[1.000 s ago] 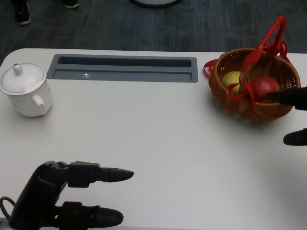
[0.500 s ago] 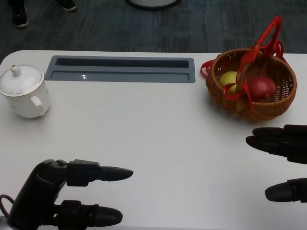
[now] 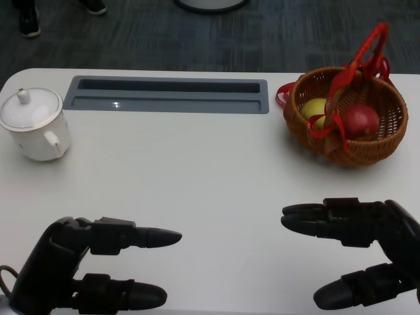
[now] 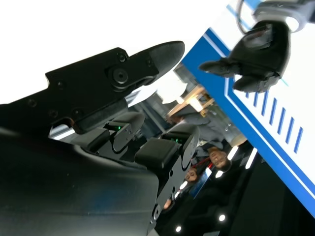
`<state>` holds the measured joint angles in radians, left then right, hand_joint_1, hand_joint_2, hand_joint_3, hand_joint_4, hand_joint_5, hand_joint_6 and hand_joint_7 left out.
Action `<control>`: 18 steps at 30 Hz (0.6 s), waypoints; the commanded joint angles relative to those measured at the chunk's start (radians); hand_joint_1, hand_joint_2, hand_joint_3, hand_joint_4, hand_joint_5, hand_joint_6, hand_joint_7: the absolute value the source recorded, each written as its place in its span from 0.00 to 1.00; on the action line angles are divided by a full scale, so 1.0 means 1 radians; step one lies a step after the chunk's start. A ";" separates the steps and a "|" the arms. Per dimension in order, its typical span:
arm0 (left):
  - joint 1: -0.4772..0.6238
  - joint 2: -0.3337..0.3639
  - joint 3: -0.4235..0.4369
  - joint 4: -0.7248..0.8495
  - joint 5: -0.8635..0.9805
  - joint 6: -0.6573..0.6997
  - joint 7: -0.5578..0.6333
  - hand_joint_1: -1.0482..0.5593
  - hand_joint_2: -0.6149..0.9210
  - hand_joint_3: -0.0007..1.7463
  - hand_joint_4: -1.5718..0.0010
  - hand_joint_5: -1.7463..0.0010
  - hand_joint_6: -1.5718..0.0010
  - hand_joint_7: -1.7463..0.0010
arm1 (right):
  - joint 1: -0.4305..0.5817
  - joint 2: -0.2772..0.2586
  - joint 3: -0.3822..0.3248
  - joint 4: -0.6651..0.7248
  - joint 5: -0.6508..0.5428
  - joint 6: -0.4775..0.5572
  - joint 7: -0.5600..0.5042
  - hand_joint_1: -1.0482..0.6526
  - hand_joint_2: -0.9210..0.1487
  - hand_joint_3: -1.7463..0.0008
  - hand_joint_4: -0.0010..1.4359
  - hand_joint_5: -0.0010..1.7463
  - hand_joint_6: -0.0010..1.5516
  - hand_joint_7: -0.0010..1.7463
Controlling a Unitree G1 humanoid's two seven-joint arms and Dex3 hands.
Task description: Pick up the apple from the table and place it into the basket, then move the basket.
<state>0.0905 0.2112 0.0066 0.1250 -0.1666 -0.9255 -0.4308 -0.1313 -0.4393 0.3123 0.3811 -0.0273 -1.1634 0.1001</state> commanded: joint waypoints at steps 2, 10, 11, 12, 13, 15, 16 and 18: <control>0.002 0.020 0.010 -0.018 -0.012 -0.011 0.003 0.37 0.85 0.00 0.30 1.00 0.35 1.00 | 0.001 0.048 0.031 -0.002 0.126 0.031 0.094 0.36 0.17 1.00 0.50 0.00 0.44 0.00; -0.008 0.036 0.014 -0.019 -0.023 -0.013 -0.004 0.36 0.85 0.00 0.37 1.00 0.41 1.00 | 0.000 0.121 0.034 -0.026 0.269 0.122 0.270 0.40 0.16 1.00 0.46 0.00 0.41 0.00; -0.007 0.039 0.013 -0.021 -0.025 -0.013 -0.005 0.36 0.85 0.00 0.37 1.00 0.41 1.00 | -0.002 0.130 0.031 -0.023 0.283 0.131 0.289 0.40 0.16 1.00 0.46 0.00 0.41 0.00; -0.006 0.041 0.012 -0.023 -0.027 -0.012 -0.005 0.36 0.85 0.00 0.38 1.00 0.42 1.00 | -0.003 0.139 0.026 -0.019 0.296 0.138 0.307 0.41 0.16 1.00 0.46 0.00 0.41 0.00; -0.005 0.042 0.011 -0.025 -0.028 -0.011 -0.005 0.37 0.85 0.00 0.38 1.00 0.42 1.00 | -0.004 0.149 0.021 -0.015 0.306 0.145 0.323 0.41 0.16 1.00 0.46 0.00 0.40 0.00; -0.003 0.045 0.010 -0.030 -0.027 -0.008 -0.003 0.37 0.85 0.00 0.39 1.00 0.43 1.00 | -0.004 0.168 0.008 -0.007 0.320 0.158 0.350 0.41 0.16 1.00 0.45 0.00 0.40 0.00; -0.002 0.046 0.010 -0.032 -0.026 -0.006 -0.003 0.37 0.85 0.00 0.39 1.00 0.43 1.00 | -0.004 0.178 0.000 -0.004 0.324 0.165 0.362 0.41 0.16 1.00 0.45 0.00 0.40 0.00; -0.002 0.046 0.010 -0.034 -0.025 -0.006 -0.002 0.36 0.85 0.00 0.39 1.00 0.43 1.00 | -0.005 0.197 -0.015 0.003 0.328 0.176 0.383 0.41 0.16 1.00 0.45 0.00 0.40 0.00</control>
<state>0.0905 0.2403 0.0112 0.0997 -0.1774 -0.9289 -0.4310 -0.1328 -0.2496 0.3183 0.3771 0.2812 -0.9968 0.4693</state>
